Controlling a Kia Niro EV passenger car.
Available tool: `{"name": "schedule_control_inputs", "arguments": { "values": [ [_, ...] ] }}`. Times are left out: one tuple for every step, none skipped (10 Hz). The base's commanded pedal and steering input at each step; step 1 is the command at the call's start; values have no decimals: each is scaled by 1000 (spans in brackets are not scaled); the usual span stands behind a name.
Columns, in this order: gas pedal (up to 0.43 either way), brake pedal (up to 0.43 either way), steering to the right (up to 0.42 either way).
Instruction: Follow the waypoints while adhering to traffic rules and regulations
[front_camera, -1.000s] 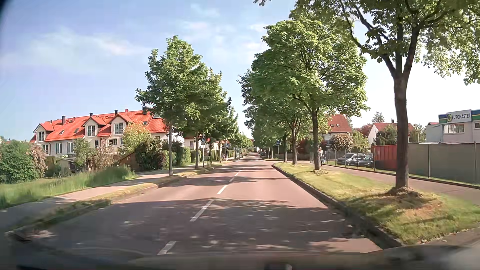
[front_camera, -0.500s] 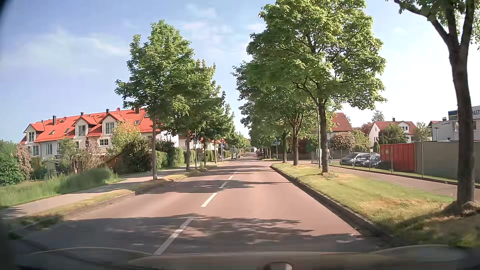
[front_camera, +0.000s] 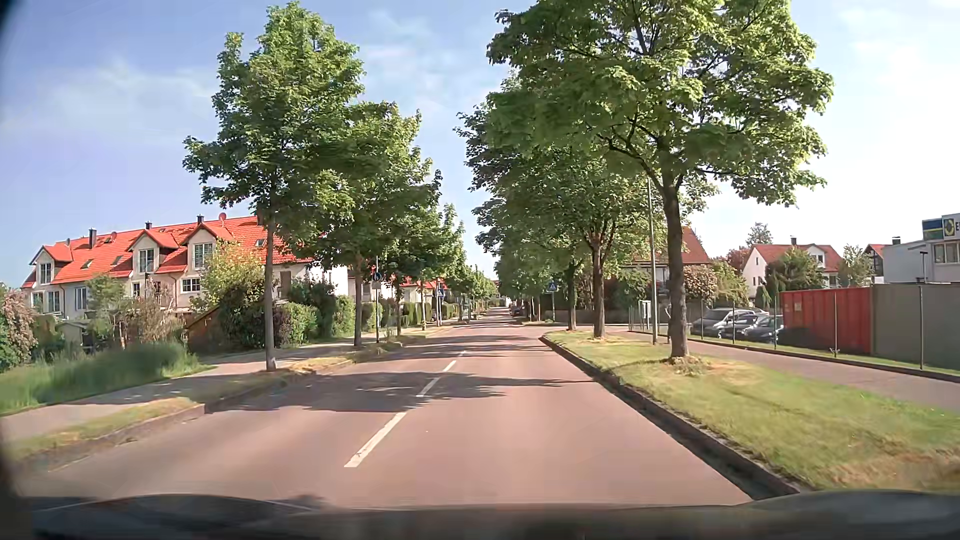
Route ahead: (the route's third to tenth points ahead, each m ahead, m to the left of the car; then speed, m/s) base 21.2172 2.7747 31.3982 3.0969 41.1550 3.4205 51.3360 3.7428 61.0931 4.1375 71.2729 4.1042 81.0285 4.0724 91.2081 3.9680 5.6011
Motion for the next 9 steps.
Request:
{"name": "schedule_control_inputs", "arguments": {
  "values": [
    [79,0,3],
    [79,0,2],
    [79,0,1],
    [79,0,1],
    [79,0,1],
    [79,0,1],
    [79,0,1],
    [79,0,0],
    [79,0,-2]
  ]
}}
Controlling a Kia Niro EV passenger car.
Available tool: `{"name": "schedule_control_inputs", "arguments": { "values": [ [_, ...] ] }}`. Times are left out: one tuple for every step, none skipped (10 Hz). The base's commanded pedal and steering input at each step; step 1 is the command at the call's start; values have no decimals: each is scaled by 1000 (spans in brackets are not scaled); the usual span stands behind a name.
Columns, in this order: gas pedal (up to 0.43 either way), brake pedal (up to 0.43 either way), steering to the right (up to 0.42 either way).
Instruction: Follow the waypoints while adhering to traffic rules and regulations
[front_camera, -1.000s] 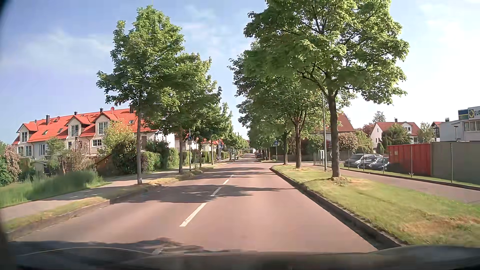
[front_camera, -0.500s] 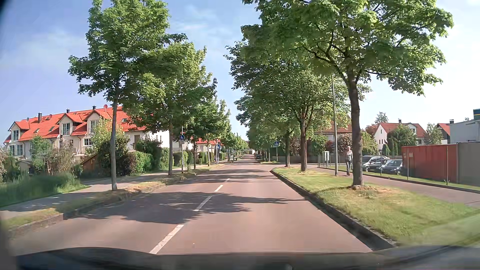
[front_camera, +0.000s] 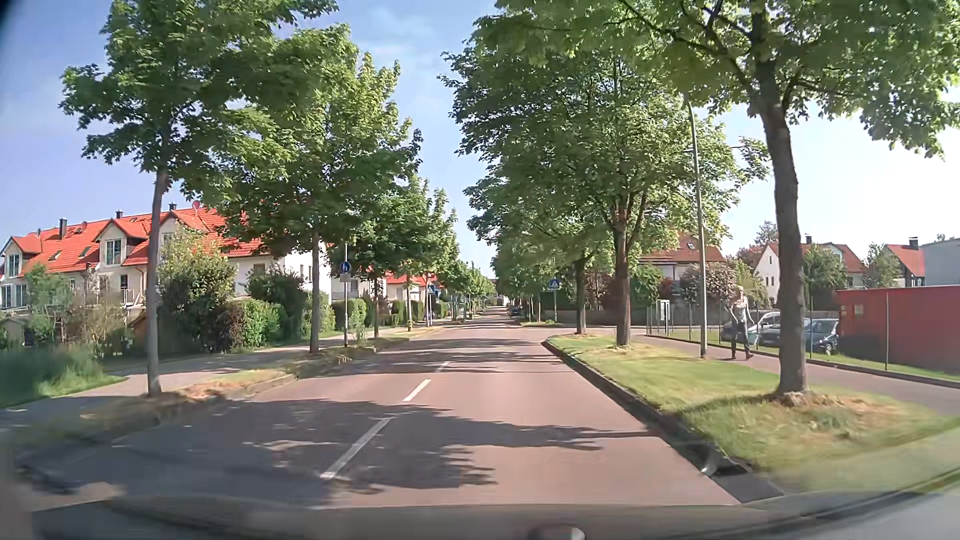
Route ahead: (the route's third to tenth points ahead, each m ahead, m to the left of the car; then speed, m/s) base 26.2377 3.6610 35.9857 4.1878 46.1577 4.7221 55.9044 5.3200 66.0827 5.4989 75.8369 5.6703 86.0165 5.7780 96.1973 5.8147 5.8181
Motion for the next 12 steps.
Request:
{"name": "schedule_control_inputs", "arguments": {
  "values": [
    [79,0,-4],
    [79,0,-5],
    [79,0,-6],
    [79,0,-7],
    [79,0,-9],
    [79,0,-12],
    [79,0,-13],
    [79,0,-15],
    [87,0,-19],
    [87,0,-22],
    [87,0,-23],
    [98,0,-21]
  ]
}}
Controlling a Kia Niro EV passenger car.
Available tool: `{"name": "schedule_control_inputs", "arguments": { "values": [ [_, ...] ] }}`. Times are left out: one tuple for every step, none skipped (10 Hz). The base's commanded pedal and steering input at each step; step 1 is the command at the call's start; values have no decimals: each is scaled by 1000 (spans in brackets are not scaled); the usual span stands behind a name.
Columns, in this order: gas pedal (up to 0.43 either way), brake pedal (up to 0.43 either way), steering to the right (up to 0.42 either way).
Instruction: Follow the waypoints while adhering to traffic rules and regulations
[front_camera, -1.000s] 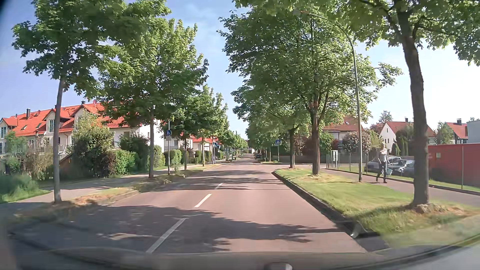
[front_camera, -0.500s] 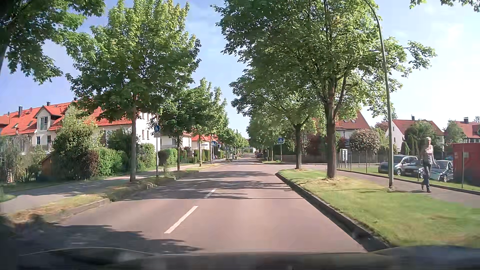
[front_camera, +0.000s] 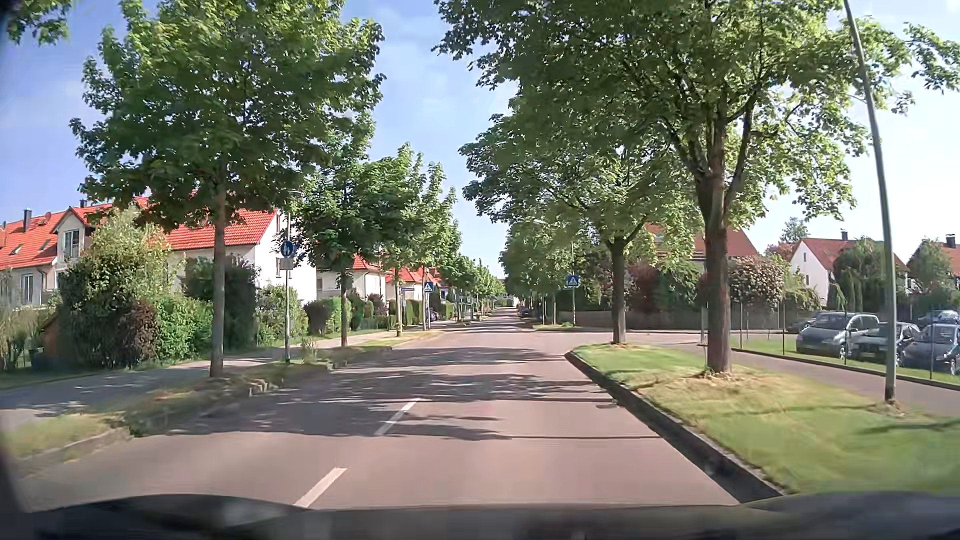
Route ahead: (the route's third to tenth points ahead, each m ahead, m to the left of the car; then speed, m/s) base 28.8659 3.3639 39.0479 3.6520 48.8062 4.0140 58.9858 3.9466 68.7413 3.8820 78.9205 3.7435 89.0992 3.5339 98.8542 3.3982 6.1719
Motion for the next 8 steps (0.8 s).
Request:
{"name": "schedule_control_inputs", "arguments": {
  "values": [
    [98,0,-17],
    [98,0,-13],
    [98,0,-7],
    [98,0,-1],
    [98,0,1],
    [98,0,1],
    [87,0,1],
    [87,0,1]
  ]
}}
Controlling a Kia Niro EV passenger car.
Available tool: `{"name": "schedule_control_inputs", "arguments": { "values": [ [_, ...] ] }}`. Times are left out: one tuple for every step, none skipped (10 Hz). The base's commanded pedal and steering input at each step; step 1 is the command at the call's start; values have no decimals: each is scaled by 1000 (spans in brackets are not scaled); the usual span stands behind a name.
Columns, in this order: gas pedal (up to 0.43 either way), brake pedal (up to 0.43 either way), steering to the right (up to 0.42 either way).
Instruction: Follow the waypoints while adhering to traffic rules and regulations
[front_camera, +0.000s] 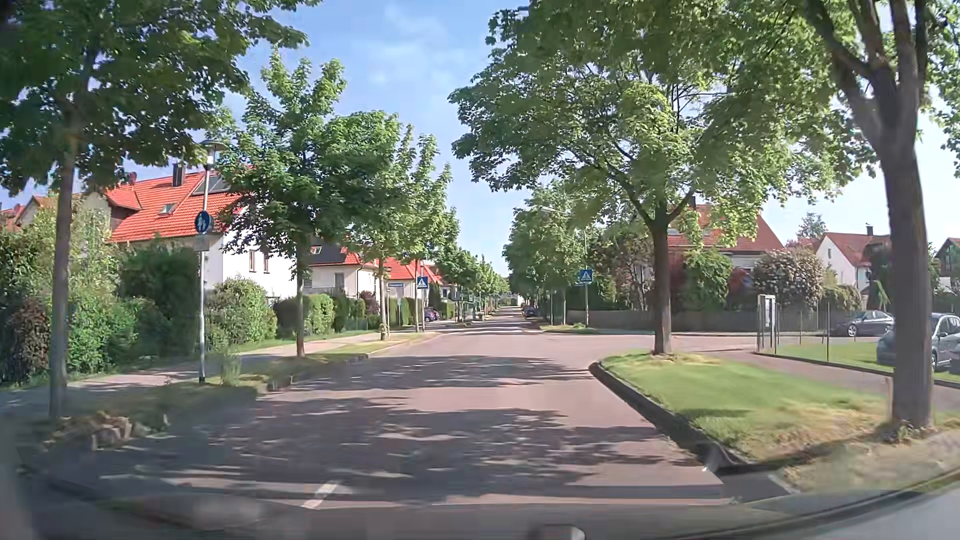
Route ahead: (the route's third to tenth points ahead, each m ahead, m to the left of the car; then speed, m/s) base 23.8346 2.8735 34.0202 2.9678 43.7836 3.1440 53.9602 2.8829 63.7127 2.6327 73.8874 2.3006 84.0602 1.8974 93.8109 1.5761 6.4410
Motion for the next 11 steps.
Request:
{"name": "schedule_control_inputs", "arguments": {
  "values": [
    [79,0,1],
    [79,0,1],
    [59,0,1],
    [59,0,1],
    [59,0,1],
    [59,0,0],
    [59,0,0],
    [59,0,0],
    [59,0,-1],
    [59,0,-4],
    [59,0,-5]
  ]
}}
